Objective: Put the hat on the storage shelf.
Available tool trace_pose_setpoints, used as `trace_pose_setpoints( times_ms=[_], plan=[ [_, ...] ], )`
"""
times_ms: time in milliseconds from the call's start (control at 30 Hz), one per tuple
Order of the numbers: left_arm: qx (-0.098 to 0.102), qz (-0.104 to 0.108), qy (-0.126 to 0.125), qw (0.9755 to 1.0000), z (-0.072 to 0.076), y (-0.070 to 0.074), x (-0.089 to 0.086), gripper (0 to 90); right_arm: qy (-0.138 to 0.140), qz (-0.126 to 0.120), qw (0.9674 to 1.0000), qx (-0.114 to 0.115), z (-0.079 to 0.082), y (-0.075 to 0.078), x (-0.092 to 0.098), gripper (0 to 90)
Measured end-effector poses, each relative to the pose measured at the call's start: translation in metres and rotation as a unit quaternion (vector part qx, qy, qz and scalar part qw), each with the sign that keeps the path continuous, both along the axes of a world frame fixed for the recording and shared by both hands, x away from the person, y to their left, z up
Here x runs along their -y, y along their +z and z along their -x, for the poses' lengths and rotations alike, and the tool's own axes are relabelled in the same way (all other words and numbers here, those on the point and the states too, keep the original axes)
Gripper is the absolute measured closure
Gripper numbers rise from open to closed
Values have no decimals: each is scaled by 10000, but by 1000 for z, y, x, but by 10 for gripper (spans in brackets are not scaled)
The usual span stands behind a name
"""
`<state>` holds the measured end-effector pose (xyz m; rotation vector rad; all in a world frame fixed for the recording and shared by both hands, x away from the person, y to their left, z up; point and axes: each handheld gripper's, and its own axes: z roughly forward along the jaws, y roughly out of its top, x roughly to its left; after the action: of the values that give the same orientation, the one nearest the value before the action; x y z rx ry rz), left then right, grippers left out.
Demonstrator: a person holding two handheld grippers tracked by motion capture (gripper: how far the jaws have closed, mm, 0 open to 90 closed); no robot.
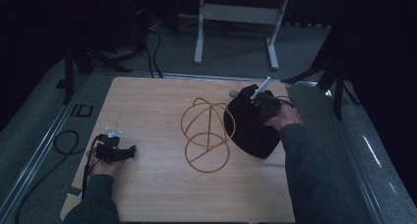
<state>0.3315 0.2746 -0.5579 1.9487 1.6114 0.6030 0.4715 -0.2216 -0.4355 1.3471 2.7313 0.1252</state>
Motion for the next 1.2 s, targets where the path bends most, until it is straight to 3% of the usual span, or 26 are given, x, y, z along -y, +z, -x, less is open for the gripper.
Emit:
trace_pose_setpoints(
  times_ms=[200,567,1200],
  plan=[
    [6,3,2,10000,0,0,0,204,49,21,9999,119,4,8,6,879],
    [11,3,-6,10000,0,0,0,204,167,-171,9994,233,10,26,14,881],
    [9,8,-9,10000,0,0,1,203,407,-98,9984,385,20,46,21,882]
  ],
)
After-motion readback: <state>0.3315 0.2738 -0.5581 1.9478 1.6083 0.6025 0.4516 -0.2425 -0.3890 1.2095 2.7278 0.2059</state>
